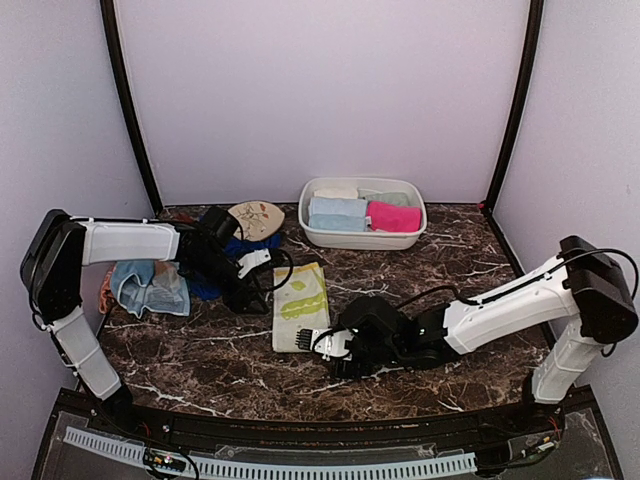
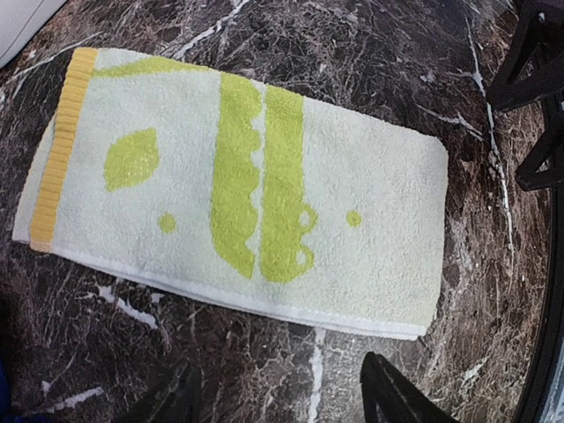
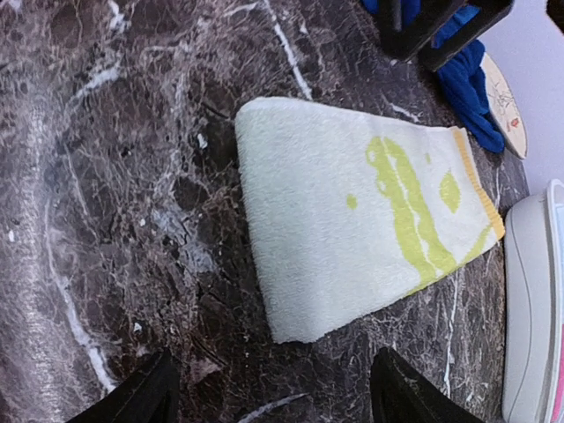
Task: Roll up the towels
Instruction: Pick up the towel from the center of the board.
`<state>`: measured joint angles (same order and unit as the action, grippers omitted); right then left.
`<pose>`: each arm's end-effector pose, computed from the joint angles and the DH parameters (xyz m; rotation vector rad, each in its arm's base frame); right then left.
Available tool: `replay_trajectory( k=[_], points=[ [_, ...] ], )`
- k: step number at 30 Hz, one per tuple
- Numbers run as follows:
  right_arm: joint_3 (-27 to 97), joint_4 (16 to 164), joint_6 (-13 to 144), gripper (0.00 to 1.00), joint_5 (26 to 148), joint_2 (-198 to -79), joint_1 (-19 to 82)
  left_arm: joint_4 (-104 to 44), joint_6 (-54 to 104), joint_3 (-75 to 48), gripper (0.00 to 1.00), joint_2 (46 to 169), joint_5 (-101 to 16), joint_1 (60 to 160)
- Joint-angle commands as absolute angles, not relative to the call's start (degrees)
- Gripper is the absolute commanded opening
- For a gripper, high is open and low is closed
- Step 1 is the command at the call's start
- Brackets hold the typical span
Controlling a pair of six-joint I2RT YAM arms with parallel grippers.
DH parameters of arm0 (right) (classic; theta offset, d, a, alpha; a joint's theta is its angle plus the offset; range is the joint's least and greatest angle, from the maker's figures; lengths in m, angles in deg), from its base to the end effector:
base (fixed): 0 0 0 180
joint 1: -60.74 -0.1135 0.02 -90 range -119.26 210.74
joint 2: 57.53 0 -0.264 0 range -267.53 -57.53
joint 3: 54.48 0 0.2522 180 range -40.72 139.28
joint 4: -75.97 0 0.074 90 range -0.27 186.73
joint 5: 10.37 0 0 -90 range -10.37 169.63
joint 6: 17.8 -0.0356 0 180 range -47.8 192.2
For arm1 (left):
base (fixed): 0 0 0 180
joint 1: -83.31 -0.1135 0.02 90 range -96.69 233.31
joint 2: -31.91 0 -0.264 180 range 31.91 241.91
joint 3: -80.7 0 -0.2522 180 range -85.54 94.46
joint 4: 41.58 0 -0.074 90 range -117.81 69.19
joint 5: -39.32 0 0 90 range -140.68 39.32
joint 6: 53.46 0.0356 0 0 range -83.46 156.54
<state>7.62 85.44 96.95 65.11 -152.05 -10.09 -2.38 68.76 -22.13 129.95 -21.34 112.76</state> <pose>0.1183 0.3130 0.1690 -1.5970 1.6231 0.1306 0.2918 -0.1848 0.1940 1.4529 2.0876 -0.6476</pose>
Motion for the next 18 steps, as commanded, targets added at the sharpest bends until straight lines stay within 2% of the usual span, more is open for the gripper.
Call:
replay_trajectory(
  k=[1,5,12,18],
  points=[
    [10.9,84.1,102.5,0.72,63.8,-156.0,-10.2,0.5,68.3,-21.7,0.64,129.1,-20.3,111.4],
    [12.3,82.1,104.0,0.66,63.7,-159.9,-10.2,0.9,68.8,-22.8,0.64,127.9,-20.3,109.7],
    [14.0,80.1,103.6,0.47,63.9,-164.5,-9.9,1.4,70.2,-25.5,0.64,125.2,-20.9,106.6],
    [15.5,81.0,100.5,0.35,66.7,-166.5,-7.4,2.4,71.3,-26.7,0.64,123.2,-20.7,105.8]
  ],
)
